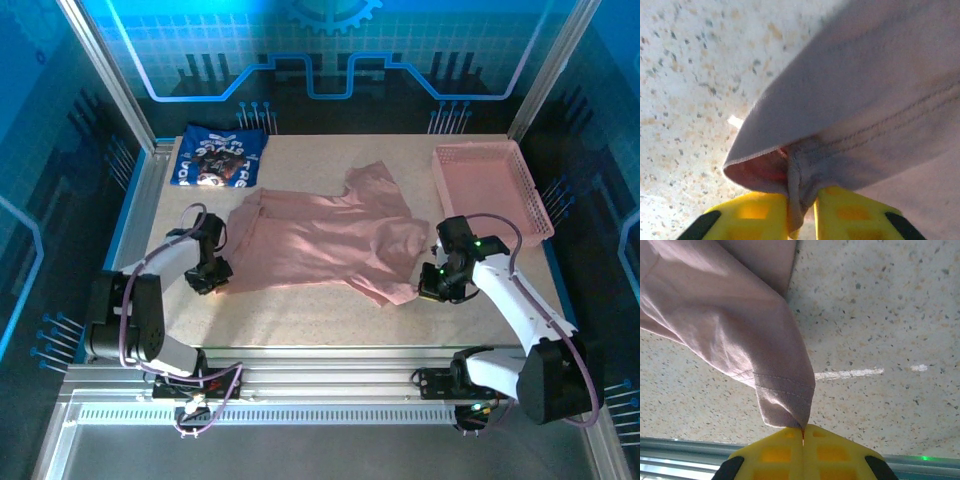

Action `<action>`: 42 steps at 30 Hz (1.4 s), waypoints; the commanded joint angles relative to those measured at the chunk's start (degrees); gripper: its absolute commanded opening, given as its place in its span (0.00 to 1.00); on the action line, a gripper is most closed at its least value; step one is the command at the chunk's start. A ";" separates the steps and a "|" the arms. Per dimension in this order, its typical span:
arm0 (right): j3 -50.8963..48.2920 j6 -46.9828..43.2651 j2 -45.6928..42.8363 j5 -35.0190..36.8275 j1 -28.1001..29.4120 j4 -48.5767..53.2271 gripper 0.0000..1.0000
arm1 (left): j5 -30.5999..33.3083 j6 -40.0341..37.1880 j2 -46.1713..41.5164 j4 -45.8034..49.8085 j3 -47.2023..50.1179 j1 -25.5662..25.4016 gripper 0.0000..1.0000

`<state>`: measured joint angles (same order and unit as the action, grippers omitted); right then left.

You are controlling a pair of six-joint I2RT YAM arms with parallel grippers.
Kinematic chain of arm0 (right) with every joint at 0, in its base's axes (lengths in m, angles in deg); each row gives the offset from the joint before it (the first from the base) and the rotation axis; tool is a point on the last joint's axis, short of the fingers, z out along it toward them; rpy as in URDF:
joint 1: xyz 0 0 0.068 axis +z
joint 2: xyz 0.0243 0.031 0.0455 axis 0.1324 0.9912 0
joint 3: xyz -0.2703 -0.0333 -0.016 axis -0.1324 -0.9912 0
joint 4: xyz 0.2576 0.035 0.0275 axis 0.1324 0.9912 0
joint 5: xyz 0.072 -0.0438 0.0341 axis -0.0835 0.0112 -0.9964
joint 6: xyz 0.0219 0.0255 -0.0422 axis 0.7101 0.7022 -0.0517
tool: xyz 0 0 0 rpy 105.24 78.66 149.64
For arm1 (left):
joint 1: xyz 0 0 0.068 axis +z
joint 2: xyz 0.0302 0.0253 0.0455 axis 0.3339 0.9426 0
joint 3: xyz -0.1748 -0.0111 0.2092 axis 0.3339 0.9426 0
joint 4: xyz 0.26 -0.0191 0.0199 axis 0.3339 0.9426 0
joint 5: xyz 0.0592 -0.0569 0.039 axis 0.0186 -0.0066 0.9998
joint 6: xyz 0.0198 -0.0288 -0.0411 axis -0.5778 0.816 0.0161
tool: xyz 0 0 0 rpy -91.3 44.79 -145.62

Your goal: Fold and stack the t-shirts

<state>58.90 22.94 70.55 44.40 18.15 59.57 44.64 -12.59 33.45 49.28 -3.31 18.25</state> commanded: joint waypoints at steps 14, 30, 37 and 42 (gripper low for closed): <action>49.45 0.13 5.85 -17.15 -12.94 -8.95 0.00 | -15.67 7.08 -14.03 2.48 -36.04 13.19 0.00; 107.74 25.75 26.60 -31.78 -27.63 -22.76 0.00 | -28.08 19.70 -1.03 -2.89 -89.97 20.47 0.00; 105.49 28.03 23.84 -33.11 -32.68 -25.27 0.00 | -34.52 21.30 -0.49 -5.84 -90.22 25.73 0.00; 104.90 28.93 23.03 -34.39 -38.80 -25.37 0.00 | -40.32 17.08 -0.58 -9.10 -86.67 28.23 0.00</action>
<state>163.62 49.89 95.30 10.34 -17.17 37.62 8.60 7.11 31.94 43.36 -91.00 44.85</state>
